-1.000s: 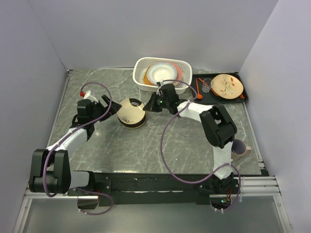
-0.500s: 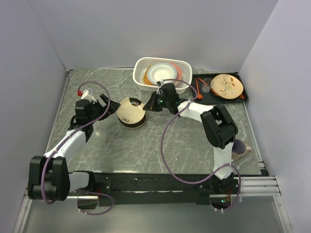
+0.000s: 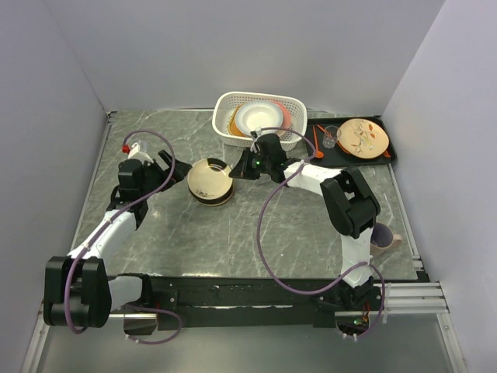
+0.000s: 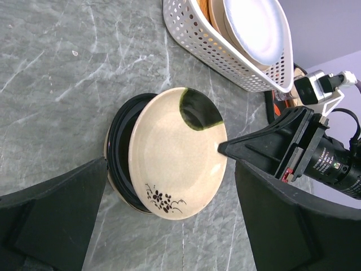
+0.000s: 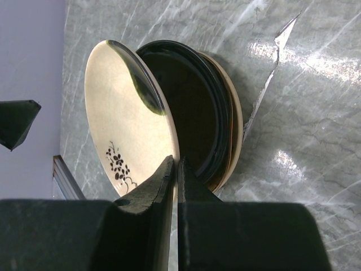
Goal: Place the plates into the plastic bin on the countertop
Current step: Place the plate in the plastic bin.
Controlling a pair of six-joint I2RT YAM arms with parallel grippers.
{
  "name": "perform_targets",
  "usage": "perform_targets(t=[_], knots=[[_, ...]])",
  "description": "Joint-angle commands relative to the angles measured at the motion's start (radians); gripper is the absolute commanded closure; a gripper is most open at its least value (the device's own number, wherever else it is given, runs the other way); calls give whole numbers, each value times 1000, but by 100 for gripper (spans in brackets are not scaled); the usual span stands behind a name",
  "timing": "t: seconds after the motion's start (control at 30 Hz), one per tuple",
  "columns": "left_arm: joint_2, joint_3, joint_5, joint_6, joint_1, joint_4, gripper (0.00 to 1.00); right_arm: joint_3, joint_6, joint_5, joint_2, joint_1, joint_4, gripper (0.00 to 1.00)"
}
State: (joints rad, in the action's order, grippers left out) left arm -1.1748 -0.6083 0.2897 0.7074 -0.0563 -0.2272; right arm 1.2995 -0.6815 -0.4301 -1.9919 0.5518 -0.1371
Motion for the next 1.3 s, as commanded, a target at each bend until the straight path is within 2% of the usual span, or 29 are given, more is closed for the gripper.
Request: perform_targets(t=[0.0,0.7,1.27], knots=[[30,10,-7,-22,9,-12,1,26,13,4,79,2,-30,100],[99,28,25,-17,47,-9,1,109,39,28,88,-44,31,100],[66,53,60,-10,53,-47,1,313,46,28,48,-228,108,100]])
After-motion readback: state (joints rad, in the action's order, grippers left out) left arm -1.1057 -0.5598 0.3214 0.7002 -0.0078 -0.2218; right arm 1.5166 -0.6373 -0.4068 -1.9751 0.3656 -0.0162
